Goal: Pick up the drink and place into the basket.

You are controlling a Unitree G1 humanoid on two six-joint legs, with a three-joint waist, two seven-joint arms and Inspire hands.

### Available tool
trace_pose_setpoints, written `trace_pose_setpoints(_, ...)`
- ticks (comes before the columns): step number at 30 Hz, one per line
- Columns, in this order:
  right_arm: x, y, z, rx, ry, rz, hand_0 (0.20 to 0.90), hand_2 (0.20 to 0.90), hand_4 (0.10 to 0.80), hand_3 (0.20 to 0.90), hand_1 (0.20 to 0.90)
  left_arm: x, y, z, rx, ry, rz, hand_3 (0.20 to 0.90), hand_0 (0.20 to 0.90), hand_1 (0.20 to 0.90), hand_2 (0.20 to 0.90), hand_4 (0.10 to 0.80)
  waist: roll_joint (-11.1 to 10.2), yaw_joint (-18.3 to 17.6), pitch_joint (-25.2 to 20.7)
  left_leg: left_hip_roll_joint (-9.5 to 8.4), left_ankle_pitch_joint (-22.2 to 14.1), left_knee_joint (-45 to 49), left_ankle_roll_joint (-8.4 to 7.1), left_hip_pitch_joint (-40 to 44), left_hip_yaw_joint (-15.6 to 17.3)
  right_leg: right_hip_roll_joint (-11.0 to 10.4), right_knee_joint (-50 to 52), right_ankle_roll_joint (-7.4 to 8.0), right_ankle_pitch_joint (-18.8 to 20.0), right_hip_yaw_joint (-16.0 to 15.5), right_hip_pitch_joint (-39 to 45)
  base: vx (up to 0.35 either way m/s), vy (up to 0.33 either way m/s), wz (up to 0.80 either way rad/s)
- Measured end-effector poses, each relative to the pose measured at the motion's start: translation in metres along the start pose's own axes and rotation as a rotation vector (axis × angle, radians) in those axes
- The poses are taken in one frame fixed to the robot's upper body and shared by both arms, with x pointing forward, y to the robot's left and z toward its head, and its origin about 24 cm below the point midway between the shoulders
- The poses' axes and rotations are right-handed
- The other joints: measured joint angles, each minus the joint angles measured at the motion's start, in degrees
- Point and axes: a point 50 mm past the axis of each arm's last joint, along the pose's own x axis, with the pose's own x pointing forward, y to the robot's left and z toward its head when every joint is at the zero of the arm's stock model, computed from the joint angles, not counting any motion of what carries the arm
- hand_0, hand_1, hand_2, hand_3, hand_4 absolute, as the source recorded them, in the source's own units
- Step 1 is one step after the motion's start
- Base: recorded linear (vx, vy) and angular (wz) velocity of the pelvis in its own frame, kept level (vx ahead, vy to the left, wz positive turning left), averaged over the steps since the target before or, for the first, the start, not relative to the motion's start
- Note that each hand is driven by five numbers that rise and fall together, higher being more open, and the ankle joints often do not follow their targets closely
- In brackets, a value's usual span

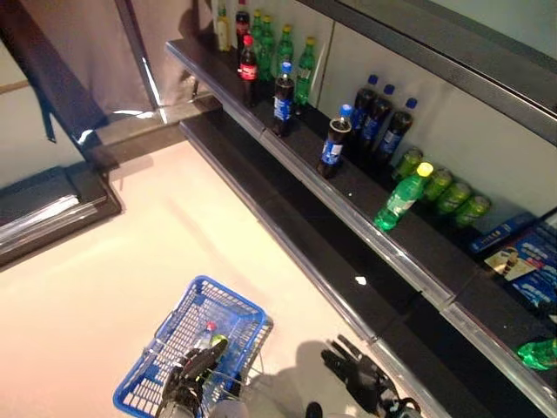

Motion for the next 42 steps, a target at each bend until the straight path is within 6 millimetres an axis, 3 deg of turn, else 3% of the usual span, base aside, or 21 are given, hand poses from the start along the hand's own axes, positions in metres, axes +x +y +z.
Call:
trace_pose_setpoints(2,-0.001,-0.006,-0.001,-0.011,0.014,-0.056,0.900,0.900,0.800,0.900,0.900,0.001,-0.002,-0.002,-0.036,0.005,0.018,0.200,0.300,0.300,0.300,0.100,1.4,-0.3,0.1,1.55,-1.7,-1.0,2.93,-0.7,8.2,0.0,0.4,-0.39,-0.1,-3.0,0.1,-0.068,0.243,0.96)
trace_pose_setpoints(3,-0.002,-0.008,-0.002,-0.014,0.021,-0.082,0.900,0.900,0.800,0.900,0.900,0.001,0.002,-0.002,-0.041,0.009,0.041,0.200,0.300,0.300,0.300,0.100,0.4,-0.7,-0.2,1.66,-6.5,-0.9,0.92,-0.4,12.5,-2.1,0.6,-0.79,-0.2,-4.2,-0.1,-0.010,0.339,0.61)
trace_pose_setpoints(6,0.000,-0.011,0.003,-0.041,0.021,-0.109,0.900,0.900,0.800,0.900,0.900,-0.003,0.012,-0.007,-0.080,0.002,0.086,0.200,0.300,0.300,0.300,0.100,-1.6,0.0,-0.8,-0.84,-6.1,4.3,0.98,2.1,8.4,-5.8,0.5,-0.13,0.3,-3.6,0.2,0.057,0.325,-0.02)
trace_pose_setpoints(8,-0.010,-0.031,0.004,-0.057,0.026,-0.179,0.900,0.900,0.800,0.900,0.900,-0.014,0.024,-0.029,-0.107,0.051,0.150,0.200,0.300,0.300,0.300,0.100,2.1,-1.4,-2.7,0.73,-8.4,3.8,-0.54,5.2,8.5,-4.3,1.3,1.63,-0.2,-3.4,0.3,0.120,0.377,0.25)
trace_pose_setpoints(9,-0.013,-0.039,0.000,-0.047,0.043,-0.223,0.900,0.900,0.800,0.900,0.900,-0.013,0.021,-0.031,-0.107,0.060,0.155,0.200,0.300,0.300,0.300,0.100,2.1,-1.6,-2.4,0.16,-8.0,3.0,-0.65,6.0,8.5,-5.0,2.9,2.39,-0.7,-3.0,0.3,0.208,0.498,0.59)
trace_pose_setpoints(12,-0.022,-0.053,-0.041,0.044,0.165,-0.346,0.900,0.900,0.800,0.900,0.900,-0.006,0.024,-0.016,-0.087,0.027,0.174,0.200,0.300,0.300,0.300,0.100,-1.9,-1.0,-2.4,-1.48,-8.3,2.6,0.68,5.2,12.2,-8.4,3.9,3.65,-1.6,-3.3,1.7,0.235,0.487,0.71)
trace_pose_setpoints(14,-0.028,-0.055,-0.059,0.081,0.210,-0.398,0.900,0.900,0.800,0.900,0.900,-0.005,0.030,-0.011,-0.085,0.030,0.201,0.200,0.300,0.300,0.300,0.100,-2.5,-1.0,-2.2,-1.65,-8.0,3.1,1.53,5.4,13.2,-9.5,7.4,3.38,-2.0,-3.0,1.2,0.172,0.391,0.70)
trace_pose_setpoints(19,-0.023,-0.052,-0.056,0.133,0.156,-0.474,0.900,0.900,0.800,0.900,0.900,-0.008,0.038,-0.018,-0.035,0.063,0.207,0.200,0.300,0.300,0.300,0.100,-2.1,-0.6,-1.6,-5.47,-9.4,2.0,5.49,9.0,12.0,-14.2,26.0,3.14,-2.9,-1.8,-6.2,0.199,0.514,0.23)
trace_pose_setpoints(20,-0.018,-0.050,-0.049,0.134,0.125,-0.485,0.900,0.900,0.800,0.900,0.900,-0.008,0.038,-0.019,-0.031,0.069,0.200,0.200,0.300,0.300,0.300,0.100,-1.3,-1.0,-0.6,-6.03,-9.5,1.8,6.28,9.7,11.9,-15.2,33.0,3.09,0.7,-0.4,-8.8,0.163,0.364,0.22)
trace_pose_setpoints(21,-0.015,-0.049,-0.041,0.135,0.090,-0.494,0.900,0.900,0.800,0.900,0.900,-0.009,0.036,-0.022,-0.010,0.085,0.186,0.200,0.300,0.300,0.300,0.100,-0.3,-2.0,0.0,-6.19,-9.3,0.9,7.26,10.8,11.1,-14.8,38.9,3.10,1.8,2.3,-12.4,0.256,0.284,0.35)
trace_pose_setpoints(23,-0.009,-0.044,-0.032,0.136,0.056,-0.483,0.900,0.900,0.800,0.900,0.900,-0.008,0.034,-0.020,0.025,0.079,0.154,0.200,0.300,0.300,0.300,0.100,1.0,-2.9,0.1,-5.77,-9.3,0.6,7.80,10.2,10.1,-8.8,40.1,4.75,-3.7,6.8,-16.9,0.323,0.236,0.40)
trace_pose_setpoints(25,-0.006,-0.041,-0.036,0.161,0.064,-0.483,0.900,0.900,0.800,0.900,0.900,-0.006,0.034,-0.013,0.050,0.067,0.130,0.200,0.300,0.300,0.300,0.100,1.0,-4.4,0.3,-5.76,-9.3,0.3,7.95,10.1,8.6,-2.1,34.0,2.06,-6.7,7.7,-17.3,0.346,0.149,0.66)
trace_pose_setpoints(27,-0.014,-0.049,-0.046,0.187,0.100,-0.526,0.900,0.900,0.800,0.900,0.900,-0.006,0.032,-0.014,0.061,0.070,0.118,0.200,0.300,0.300,0.300,0.100,0.3,-4.4,0.0,-7.47,-9.4,-0.1,7.94,10.7,8.6,0.4,29.0,0.00,-7.2,5.8,-17.8,0.393,0.101,0.50)
trace_pose_setpoints(30,-0.020,-0.058,-0.055,0.226,0.139,-0.561,0.900,0.900,0.800,0.900,0.900,-0.004,0.030,-0.019,0.061,0.081,0.133,0.200,0.300,0.300,0.300,0.100,0.8,-5.3,0.3,-8.46,-10.4,-0.3,8.38,11.0,6.2,6.1,20.7,-3.97,-4.6,9.3,-20.1,0.525,0.065,0.35)
trace_pose_setpoints(33,-0.025,-0.061,-0.058,0.266,0.142,-0.587,0.900,0.900,0.800,0.900,0.900,-0.001,0.025,-0.021,0.065,0.093,0.114,0.200,0.300,0.300,0.300,0.100,1.2,-7.5,1.2,-8.00,-13.1,0.7,8.62,11.7,3.5,6.2,15.0,-2.68,2.9,7.5,-26.1,0.655,-0.018,0.49)
trace_pose_setpoints(35,-0.031,-0.067,-0.062,0.322,0.135,-0.624,0.900,0.900,0.800,0.900,0.900,-0.004,0.028,-0.028,0.074,0.112,0.112,0.200,0.300,0.300,0.300,0.100,0.9,-7.4,1.4,-8.30,-16.3,1.5,7.91,15.4,3.4,3.1,8.2,-1.53,8.2,2.8,-26.6,0.603,-0.031,0.06)
trace_pose_setpoints(37,-0.042,-0.074,-0.071,0.353,0.150,-0.663,0.900,0.900,0.800,0.900,0.900,-0.012,0.037,-0.041,0.079,0.146,0.127,0.200,0.300,0.300,0.300,0.100,0.9,-7.3,0.9,-7.70,-21.8,3.2,6.77,20.8,3.1,0.7,10.0,-1.35,7.5,-0.6,-24.6,0.517,-0.037,0.07)
trace_pose_setpoints(38,-0.050,-0.079,-0.077,0.354,0.168,-0.683,0.900,0.900,0.800,0.900,0.900,-0.019,0.043,-0.052,0.075,0.176,0.142,0.200,0.300,0.300,0.300,0.100,2.0,-7.5,-0.5,-5.40,-25.0,5.8,5.00,22.7,2.9,1.6,14.5,-3.16,9.1,-1.6,-24.5,0.592,-0.063,0.32)
trace_pose_setpoints(40,-0.044,-0.074,-0.075,0.354,0.176,-0.676,0.900,0.900,0.800,0.900,0.900,-0.020,0.046,-0.056,0.055,0.189,0.172,0.200,0.300,0.300,0.300,0.100,2.6,-8.8,-1.2,-3.33,-27.4,16.6,0.81,19.9,3.0,3.2,16.8,-7.22,7.1,-2.2,-23.0,0.508,-0.062,0.47)
trace_pose_setpoints(41,-0.038,-0.068,-0.074,0.348,0.176,-0.654,0.900,0.900,0.800,0.900,0.900,-0.017,0.047,-0.047,0.044,0.157,0.186,0.200,0.300,0.300,0.300,0.100,0.7,-8.7,-2.5,-3.12,-25.2,24.8,-3.33,16.2,4.2,3.1,15.5,-11.12,7.1,-2.8,-21.4,0.506,-0.018,0.16)
trace_pose_setpoints(42,-0.032,-0.066,-0.066,0.321,0.158,-0.638,0.900,0.900,0.800,0.900,0.900,-0.013,0.047,-0.039,0.041,0.122,0.187,0.200,0.300,0.300,0.300,0.100,0.0,-8.2,-2.7,-2.96,-21.6,34.6,-7.57,12.8,3.9,3.7,13.6,-11.16,6.0,-2.4,-19.1,0.582,0.014,-0.11)
